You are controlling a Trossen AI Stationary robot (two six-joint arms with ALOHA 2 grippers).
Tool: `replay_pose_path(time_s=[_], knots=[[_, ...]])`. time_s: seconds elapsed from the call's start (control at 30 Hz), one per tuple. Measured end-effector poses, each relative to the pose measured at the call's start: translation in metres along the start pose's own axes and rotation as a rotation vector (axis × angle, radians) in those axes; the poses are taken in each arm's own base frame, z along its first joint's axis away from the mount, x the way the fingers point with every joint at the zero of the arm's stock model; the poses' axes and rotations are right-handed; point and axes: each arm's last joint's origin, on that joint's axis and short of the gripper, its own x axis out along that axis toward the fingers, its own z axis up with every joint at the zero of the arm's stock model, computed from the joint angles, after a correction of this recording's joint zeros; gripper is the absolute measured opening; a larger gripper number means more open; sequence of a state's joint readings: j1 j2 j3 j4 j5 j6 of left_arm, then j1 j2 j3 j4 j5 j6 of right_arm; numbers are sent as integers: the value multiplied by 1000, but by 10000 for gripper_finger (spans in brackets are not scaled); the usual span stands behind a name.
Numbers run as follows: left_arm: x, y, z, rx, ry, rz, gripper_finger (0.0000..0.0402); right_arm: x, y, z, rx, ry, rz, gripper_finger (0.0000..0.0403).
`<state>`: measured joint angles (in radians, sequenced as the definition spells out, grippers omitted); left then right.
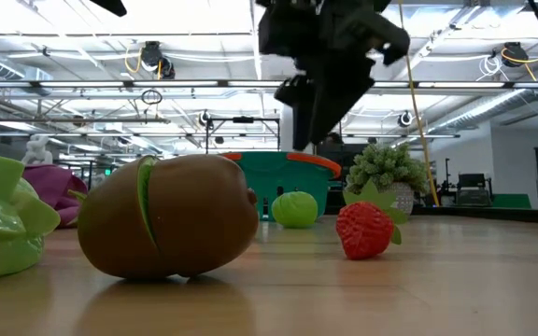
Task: Pick and placing Produce into tupperware
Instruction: Put the right cabbage half into the blue basket
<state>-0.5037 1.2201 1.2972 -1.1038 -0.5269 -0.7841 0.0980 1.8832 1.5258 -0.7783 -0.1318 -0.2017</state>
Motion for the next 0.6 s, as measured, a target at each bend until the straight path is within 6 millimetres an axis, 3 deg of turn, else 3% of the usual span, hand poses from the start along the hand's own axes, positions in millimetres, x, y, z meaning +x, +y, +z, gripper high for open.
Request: replay_pose_path(time_s=[0.3, 0.6], knots=[[0, 0, 0, 17, 1, -1, 324, 3, -11, -4, 24, 30, -26, 161], [0, 0, 0, 16, 1, -1, 324, 1, -18, -9, 42, 109, -255, 245]])
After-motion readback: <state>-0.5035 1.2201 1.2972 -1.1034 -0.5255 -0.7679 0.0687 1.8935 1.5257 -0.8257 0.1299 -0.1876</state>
